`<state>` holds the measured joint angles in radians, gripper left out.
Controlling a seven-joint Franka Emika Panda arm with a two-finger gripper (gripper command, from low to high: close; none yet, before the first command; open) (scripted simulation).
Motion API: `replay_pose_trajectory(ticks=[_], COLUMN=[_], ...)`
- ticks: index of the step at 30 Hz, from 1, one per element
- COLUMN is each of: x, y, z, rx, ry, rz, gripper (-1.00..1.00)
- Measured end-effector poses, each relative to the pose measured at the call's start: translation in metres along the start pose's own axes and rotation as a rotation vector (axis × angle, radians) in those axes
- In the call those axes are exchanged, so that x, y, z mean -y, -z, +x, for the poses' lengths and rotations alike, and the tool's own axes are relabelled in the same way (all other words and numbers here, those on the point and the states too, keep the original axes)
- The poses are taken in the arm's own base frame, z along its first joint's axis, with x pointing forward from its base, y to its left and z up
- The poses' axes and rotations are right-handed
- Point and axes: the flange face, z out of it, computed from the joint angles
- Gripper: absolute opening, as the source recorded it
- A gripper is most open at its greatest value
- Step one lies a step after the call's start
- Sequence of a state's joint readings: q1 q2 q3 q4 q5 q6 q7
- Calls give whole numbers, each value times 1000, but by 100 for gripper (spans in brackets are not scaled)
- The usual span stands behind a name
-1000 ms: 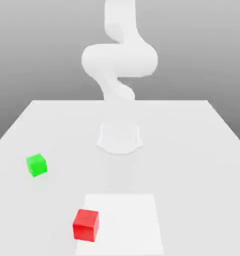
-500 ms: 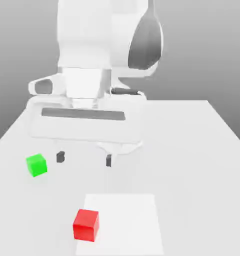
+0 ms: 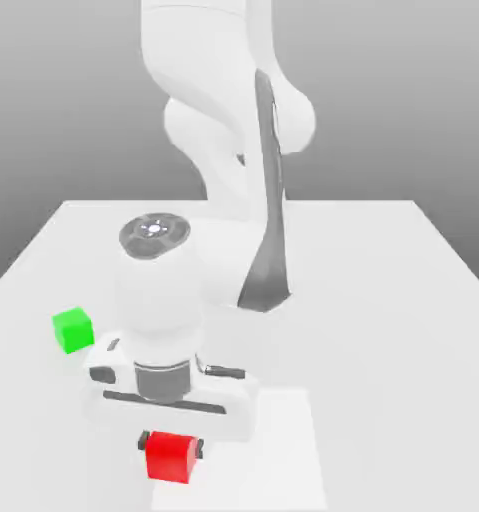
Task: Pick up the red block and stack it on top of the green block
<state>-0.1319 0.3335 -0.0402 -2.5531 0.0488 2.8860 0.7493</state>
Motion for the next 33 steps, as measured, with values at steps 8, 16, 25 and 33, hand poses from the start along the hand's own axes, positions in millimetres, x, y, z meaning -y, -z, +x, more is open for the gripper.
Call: replay_pose_trajectory(ticks=[8,16,25,33], x=[0,-211,-334,-330], y=[53,94,77,37], z=[0,54,15,13], rx=[0,-24,3,3], ry=[0,-382,-636,-621], rz=[1,-34,6,4], gripper=[-100,-100,-100,100])
